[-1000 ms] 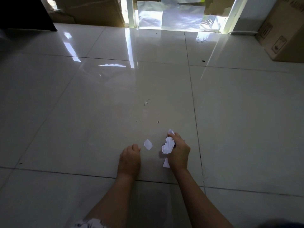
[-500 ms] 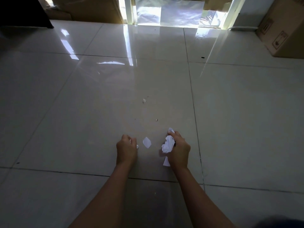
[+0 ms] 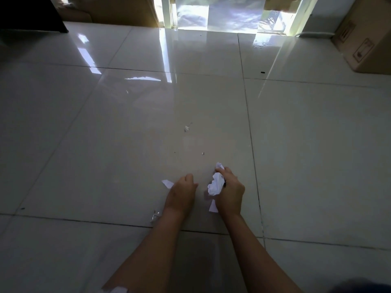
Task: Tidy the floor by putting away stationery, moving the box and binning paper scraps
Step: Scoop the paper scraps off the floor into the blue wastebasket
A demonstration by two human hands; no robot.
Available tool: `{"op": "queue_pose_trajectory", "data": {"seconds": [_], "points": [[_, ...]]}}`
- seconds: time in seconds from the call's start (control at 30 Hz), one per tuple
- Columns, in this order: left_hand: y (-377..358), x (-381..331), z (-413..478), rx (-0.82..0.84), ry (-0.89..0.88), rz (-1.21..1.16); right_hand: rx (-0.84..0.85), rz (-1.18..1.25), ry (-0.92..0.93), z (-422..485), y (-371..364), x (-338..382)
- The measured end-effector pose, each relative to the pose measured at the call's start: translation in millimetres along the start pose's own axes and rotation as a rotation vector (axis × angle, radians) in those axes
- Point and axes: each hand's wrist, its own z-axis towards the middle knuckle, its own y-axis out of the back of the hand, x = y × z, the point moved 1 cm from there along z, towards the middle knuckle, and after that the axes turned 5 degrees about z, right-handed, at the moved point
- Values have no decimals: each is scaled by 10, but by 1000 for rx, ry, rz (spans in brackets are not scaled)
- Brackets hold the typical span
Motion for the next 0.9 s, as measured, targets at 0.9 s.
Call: {"op": "queue_pose_trajectory", "data": {"seconds": [0.9], "points": [[-14, 286, -178, -69, 106, 150, 17, 24, -59, 45, 22, 84]]}}
